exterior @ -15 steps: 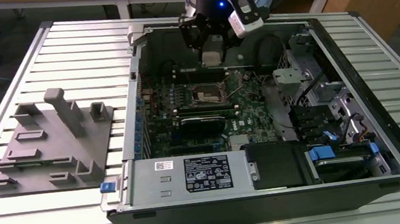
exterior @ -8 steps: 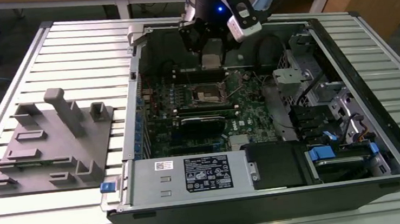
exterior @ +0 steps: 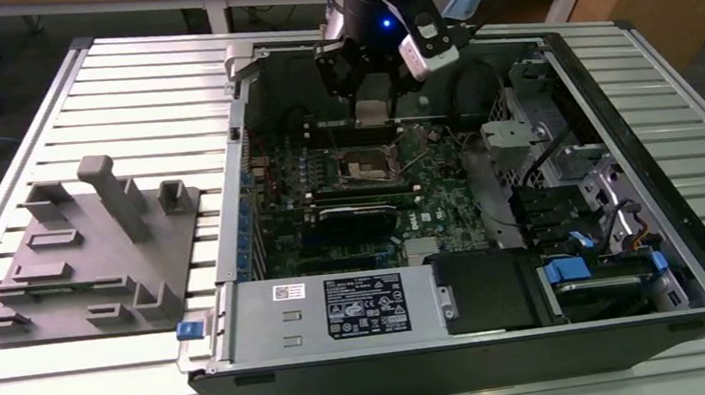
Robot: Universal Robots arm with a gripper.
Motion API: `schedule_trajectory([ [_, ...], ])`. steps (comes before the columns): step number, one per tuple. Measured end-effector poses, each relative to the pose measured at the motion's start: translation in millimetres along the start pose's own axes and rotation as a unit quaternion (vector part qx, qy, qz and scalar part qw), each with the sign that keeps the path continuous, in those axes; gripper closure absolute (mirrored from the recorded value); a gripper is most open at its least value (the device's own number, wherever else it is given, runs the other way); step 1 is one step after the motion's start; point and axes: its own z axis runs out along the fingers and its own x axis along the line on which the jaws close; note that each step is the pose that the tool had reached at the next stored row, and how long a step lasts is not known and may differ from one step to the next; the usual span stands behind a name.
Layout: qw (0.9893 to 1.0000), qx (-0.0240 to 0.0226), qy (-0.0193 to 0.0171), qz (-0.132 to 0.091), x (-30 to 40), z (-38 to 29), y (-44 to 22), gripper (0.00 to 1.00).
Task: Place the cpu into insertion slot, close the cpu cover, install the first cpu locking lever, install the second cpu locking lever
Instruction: 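Place the cpu into insertion slot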
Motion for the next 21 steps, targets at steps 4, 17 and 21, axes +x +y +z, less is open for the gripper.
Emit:
schedule_trajectory([
  [4,1.0000,-0.0001,0.0000,0.000,0.0,0.4,0.0,0.46],
  [17,1.0000,0.0000,0.0000,0.000,0.0,4.6,-0.2,0.46],
  [21,1.0000,-0.0001,0.0000,0.000,0.0,5.7,-0.3,0.46],
])
